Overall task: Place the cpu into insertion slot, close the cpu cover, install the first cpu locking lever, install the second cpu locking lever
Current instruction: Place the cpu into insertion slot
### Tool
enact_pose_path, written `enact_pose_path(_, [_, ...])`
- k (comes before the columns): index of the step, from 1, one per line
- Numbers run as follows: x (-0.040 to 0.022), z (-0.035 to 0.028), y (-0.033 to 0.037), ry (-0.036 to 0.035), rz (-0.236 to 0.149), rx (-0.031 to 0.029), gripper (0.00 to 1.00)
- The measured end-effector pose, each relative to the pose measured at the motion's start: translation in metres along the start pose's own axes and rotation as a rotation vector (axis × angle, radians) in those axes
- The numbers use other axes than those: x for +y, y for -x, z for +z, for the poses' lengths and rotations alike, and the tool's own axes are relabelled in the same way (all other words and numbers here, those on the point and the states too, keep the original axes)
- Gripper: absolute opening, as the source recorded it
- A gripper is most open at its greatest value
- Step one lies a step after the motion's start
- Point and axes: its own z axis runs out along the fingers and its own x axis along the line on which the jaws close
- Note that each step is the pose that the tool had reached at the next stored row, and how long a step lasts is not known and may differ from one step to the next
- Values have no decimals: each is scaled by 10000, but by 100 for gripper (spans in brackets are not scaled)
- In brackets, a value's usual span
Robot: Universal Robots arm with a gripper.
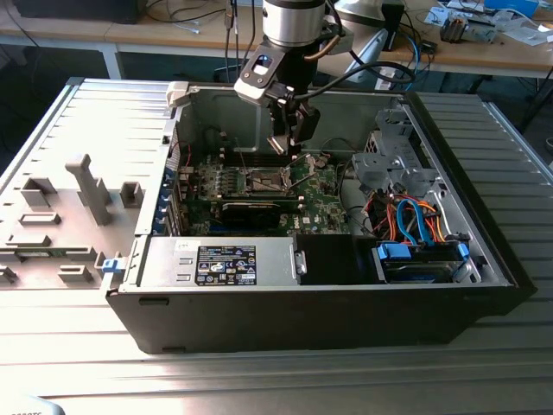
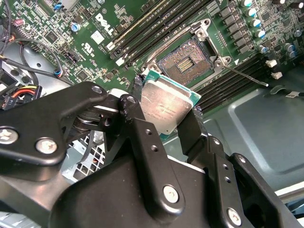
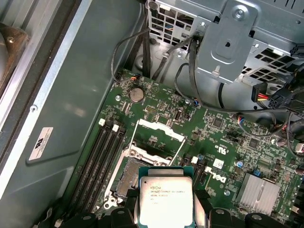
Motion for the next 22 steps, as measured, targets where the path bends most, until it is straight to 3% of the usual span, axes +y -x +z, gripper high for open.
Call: enact_pose_path(22, [0, 6, 0, -2, 187, -8, 54])
